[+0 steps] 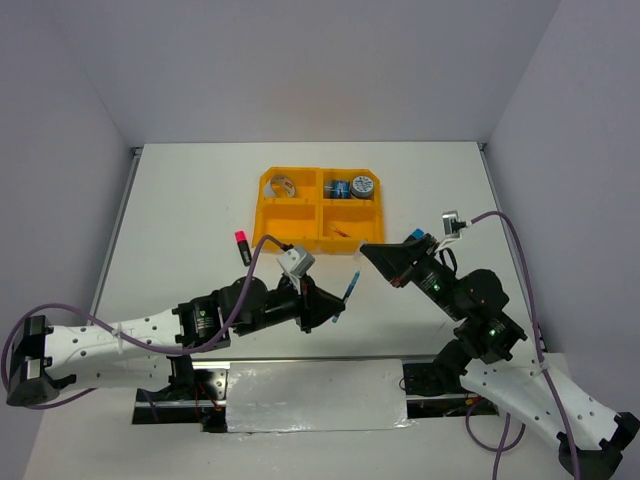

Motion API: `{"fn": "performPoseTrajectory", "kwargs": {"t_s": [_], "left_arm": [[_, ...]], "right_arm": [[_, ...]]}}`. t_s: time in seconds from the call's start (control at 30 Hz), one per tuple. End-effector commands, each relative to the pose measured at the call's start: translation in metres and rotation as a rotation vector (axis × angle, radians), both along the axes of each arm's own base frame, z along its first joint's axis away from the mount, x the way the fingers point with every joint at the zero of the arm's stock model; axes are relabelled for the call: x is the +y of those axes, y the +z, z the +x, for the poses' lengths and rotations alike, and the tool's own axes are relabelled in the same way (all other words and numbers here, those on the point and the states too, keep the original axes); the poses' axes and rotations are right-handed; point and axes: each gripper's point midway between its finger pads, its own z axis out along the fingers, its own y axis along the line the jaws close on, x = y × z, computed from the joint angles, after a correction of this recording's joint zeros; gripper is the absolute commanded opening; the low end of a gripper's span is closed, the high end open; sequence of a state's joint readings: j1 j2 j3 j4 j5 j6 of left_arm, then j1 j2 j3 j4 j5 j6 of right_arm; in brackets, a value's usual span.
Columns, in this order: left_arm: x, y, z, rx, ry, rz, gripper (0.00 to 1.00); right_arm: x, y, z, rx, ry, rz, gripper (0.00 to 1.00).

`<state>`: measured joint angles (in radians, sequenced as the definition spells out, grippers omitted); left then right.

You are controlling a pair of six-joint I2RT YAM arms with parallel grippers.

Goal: Sort the stationery into containers
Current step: Close the pen cap on the pen.

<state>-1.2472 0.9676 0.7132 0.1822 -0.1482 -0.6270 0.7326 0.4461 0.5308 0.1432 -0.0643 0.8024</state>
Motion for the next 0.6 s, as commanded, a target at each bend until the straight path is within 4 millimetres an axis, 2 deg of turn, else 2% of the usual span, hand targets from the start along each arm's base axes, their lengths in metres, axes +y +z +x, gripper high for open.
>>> {"fn": "performPoseTrajectory", "kwargs": {"t_s": [0.0, 0.13, 0.4, 0.57], "left_arm": [[-0.007, 0.016, -0.004, -0.048, -0.039, -0.06, 0.0], [-0.004, 0.014, -0.004, -0.046, -0.036, -0.054, 0.0], [0.001, 0.015, -0.002, -0.048, -0.011, -0.055, 0.0], [0.0, 0.023, 0.0, -0.06, -0.007, -0.066, 0.0]], "right_arm": [[-0.008, 0.03, 0.005, -0.082, -0.057, 0.058, 0.0], [-0.015, 0.035, 0.009, -0.092, -0.11, 0.028, 0.0], [-0.013, 0.038, 0.002, -0.096, -0.072, 0.032, 0.0], [-0.012, 0.03, 0.001, -0.094, -0.067, 0.002, 0.0]]}}
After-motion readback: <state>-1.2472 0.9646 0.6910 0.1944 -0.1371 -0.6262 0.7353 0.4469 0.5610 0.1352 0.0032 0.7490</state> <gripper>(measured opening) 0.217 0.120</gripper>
